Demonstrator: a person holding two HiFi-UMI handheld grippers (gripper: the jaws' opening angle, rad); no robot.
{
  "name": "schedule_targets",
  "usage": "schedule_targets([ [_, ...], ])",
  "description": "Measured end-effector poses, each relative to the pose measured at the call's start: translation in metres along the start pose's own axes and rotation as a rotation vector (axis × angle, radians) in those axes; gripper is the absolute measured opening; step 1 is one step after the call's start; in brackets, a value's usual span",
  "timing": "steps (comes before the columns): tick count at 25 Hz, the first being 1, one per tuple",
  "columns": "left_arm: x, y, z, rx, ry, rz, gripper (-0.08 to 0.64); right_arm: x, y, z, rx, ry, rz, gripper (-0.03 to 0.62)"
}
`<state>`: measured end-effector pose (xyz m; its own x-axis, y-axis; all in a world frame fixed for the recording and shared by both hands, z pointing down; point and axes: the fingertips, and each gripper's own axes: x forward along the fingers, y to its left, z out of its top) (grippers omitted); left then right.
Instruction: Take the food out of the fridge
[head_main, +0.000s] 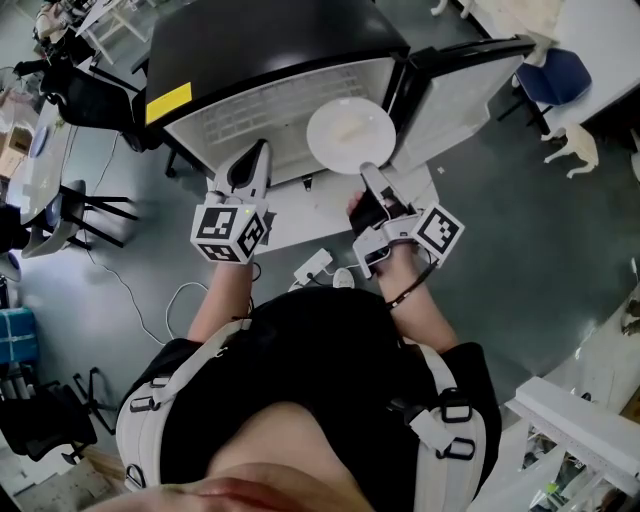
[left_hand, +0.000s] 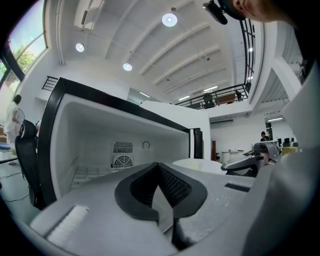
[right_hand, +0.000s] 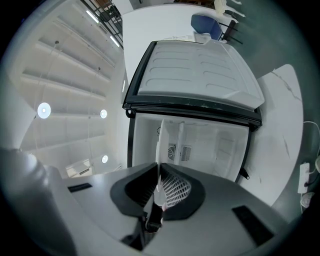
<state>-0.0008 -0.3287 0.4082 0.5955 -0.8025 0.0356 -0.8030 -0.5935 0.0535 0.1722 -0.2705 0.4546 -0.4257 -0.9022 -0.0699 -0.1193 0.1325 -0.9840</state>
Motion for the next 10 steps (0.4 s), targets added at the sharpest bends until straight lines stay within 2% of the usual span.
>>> schedule_targets([
  [10, -0.0029, 0.0038, -0.002, 0.002, 0.007, 0.019, -0.006, 0.0054, -0.0018, -0.0009, 0.005, 0.014, -0.005, 0.025],
])
